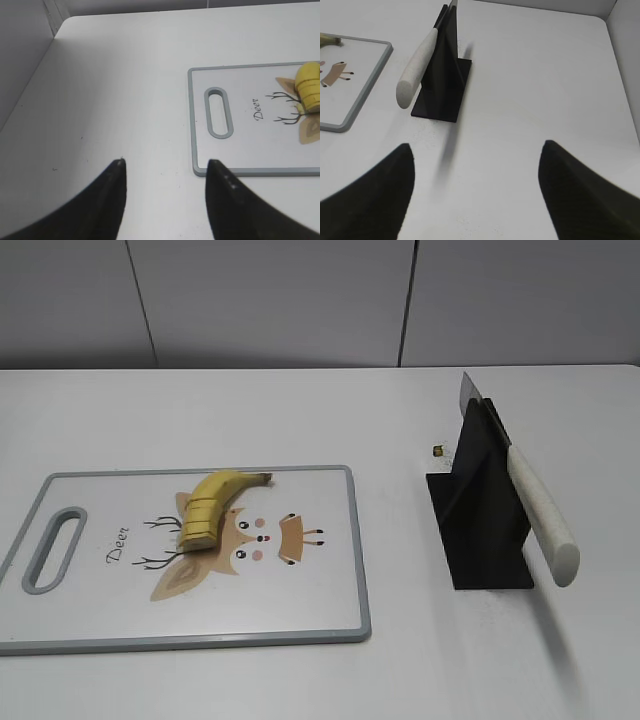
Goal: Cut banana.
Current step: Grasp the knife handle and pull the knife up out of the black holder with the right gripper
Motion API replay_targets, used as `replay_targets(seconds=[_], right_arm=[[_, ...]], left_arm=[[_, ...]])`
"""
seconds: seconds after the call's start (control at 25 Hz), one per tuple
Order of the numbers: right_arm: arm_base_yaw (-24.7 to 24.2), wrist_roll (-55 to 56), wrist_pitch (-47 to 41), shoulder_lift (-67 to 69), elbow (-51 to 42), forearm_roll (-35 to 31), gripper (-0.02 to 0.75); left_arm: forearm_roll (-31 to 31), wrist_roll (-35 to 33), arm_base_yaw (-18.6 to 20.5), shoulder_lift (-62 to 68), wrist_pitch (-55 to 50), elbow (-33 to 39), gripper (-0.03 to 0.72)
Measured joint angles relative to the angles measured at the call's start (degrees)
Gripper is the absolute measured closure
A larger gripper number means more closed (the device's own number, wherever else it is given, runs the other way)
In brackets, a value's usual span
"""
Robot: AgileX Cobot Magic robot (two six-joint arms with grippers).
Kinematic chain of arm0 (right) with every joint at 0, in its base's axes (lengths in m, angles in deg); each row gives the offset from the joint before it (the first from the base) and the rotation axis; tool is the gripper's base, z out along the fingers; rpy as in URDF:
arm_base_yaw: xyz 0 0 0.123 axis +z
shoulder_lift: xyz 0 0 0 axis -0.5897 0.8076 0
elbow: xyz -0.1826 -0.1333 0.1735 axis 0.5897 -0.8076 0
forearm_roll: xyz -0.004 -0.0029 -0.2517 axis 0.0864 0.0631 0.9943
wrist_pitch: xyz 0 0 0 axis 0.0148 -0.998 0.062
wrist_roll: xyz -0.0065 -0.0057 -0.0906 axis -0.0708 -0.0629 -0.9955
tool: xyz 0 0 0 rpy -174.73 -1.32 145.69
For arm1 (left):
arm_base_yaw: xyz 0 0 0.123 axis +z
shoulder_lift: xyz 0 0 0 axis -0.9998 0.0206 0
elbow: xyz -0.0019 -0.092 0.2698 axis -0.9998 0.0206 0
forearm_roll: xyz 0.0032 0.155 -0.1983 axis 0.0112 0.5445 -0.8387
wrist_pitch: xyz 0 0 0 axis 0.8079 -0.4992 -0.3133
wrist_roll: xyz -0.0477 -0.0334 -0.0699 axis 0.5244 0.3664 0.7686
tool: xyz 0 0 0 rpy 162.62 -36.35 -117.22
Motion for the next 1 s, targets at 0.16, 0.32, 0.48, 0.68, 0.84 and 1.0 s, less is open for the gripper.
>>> replay_targets(seconds=[0.16, 0.32, 0.48, 0.68, 0.84, 1.0], right_arm=[[0.0, 0.0, 0.0, 0.0, 0.0, 0.0, 0.155], [0.0, 0.0, 0.0, 0.0, 0.0, 0.0, 0.155], [0.0, 0.0, 0.0, 0.0, 0.0, 0.0, 0.155], [0.0, 0.0, 0.0, 0.0, 0.0, 0.0, 0.155], [0.0, 0.0, 0.0, 0.0, 0.0, 0.0, 0.155], [0.0, 0.0, 0.0, 0.0, 0.0, 0.0, 0.155]], left_arm=[[0.0, 0.0, 0.0, 0.0, 0.0, 0.0, 0.190], [0.0, 0.0, 0.0, 0.0, 0.0, 0.0, 0.190], [0.0, 0.0, 0.0, 0.0, 0.0, 0.0, 0.192], [0.0, 0.0, 0.0, 0.0, 0.0, 0.0, 0.213], [0.0, 0.0, 0.0, 0.0, 0.0, 0.0, 0.215], [0.0, 0.0, 0.0, 0.0, 0.0, 0.0, 0.215]])
